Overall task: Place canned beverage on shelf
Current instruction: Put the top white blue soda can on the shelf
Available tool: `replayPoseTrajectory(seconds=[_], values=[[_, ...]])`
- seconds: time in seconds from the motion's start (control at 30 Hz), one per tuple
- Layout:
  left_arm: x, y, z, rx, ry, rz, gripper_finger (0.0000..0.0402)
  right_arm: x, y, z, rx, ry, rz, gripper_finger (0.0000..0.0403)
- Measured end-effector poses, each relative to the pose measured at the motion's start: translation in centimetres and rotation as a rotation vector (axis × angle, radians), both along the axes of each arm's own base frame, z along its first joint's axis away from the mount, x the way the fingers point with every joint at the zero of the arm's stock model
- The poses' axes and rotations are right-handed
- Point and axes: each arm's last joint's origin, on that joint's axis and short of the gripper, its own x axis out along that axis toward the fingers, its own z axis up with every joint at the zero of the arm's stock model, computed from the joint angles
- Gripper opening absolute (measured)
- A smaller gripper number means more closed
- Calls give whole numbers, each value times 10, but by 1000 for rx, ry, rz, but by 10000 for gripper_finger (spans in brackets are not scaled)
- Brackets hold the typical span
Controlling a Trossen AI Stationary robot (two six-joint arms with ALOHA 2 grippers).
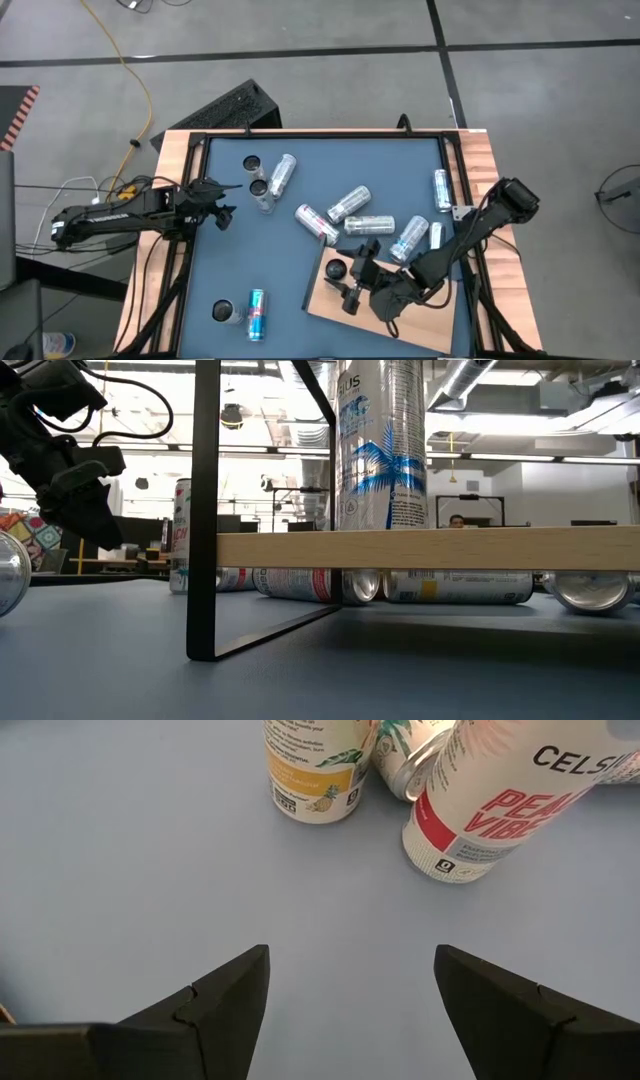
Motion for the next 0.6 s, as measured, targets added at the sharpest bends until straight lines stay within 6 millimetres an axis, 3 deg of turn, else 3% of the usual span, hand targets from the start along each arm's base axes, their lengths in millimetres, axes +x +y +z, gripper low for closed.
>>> replayPoseTrajectory(seconds=[0.6], values=[[0, 0, 0, 0, -1, 0, 270, -1, 0, -6, 27, 33, -1, 319]])
